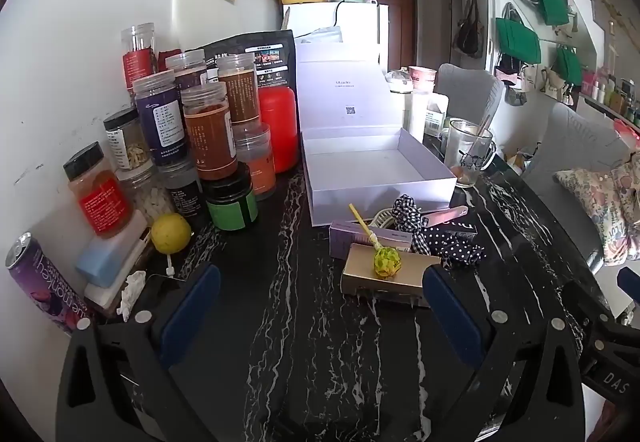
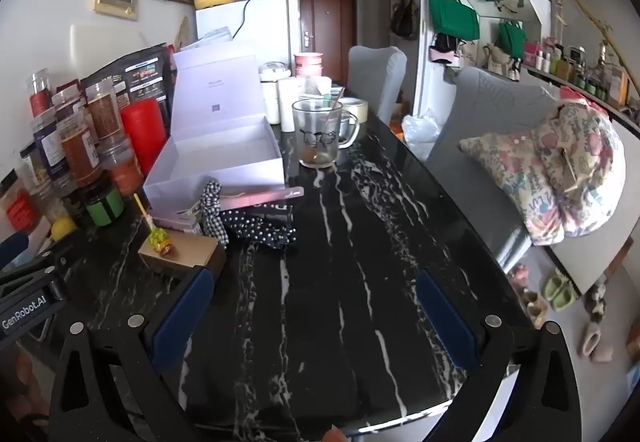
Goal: Organize rigid objects
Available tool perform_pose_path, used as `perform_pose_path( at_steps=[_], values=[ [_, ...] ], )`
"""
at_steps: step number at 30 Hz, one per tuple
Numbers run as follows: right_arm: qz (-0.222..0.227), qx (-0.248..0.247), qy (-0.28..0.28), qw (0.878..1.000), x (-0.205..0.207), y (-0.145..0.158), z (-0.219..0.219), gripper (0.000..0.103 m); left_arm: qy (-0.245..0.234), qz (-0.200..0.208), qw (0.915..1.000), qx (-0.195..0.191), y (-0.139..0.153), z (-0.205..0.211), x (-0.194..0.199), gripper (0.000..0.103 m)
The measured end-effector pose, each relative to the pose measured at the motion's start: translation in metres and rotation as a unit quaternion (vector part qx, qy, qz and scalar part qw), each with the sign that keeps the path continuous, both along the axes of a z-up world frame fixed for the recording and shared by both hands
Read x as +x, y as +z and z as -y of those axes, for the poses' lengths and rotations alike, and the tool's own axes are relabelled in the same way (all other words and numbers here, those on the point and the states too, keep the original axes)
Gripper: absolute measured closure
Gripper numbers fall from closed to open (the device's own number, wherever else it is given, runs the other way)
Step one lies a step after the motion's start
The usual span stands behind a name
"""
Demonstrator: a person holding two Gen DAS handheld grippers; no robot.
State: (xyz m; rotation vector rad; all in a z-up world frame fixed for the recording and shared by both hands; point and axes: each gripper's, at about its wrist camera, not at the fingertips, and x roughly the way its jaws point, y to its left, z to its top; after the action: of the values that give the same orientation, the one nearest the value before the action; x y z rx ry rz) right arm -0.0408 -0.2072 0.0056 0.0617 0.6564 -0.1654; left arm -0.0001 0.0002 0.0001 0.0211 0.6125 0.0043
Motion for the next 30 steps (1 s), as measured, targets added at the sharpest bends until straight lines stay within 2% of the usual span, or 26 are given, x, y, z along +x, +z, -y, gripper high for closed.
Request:
perform_pose_path(
  at_steps=[5,11,30],
  values=[
    [0.001,-0.009,0.003,1.0,-0.004,0.002,0.0,0.0,0.005,0.005,0.9999,0.013,0.002,0.008,-0.001,0.0],
    [-0.001,-0.01,0.009,1.0,-0.001,0.0,-0.004,0.0,-0.002,0.003,1.0,-0.005,0.001,-0.001,-0.002,0.0],
    [0.002,-0.004,0.022,1.0,-0.004,0.003,-0.009,0.0,-0.005,0.002,1.0,-0.002,0.003,-0.003,-0.004,0.0]
  ],
)
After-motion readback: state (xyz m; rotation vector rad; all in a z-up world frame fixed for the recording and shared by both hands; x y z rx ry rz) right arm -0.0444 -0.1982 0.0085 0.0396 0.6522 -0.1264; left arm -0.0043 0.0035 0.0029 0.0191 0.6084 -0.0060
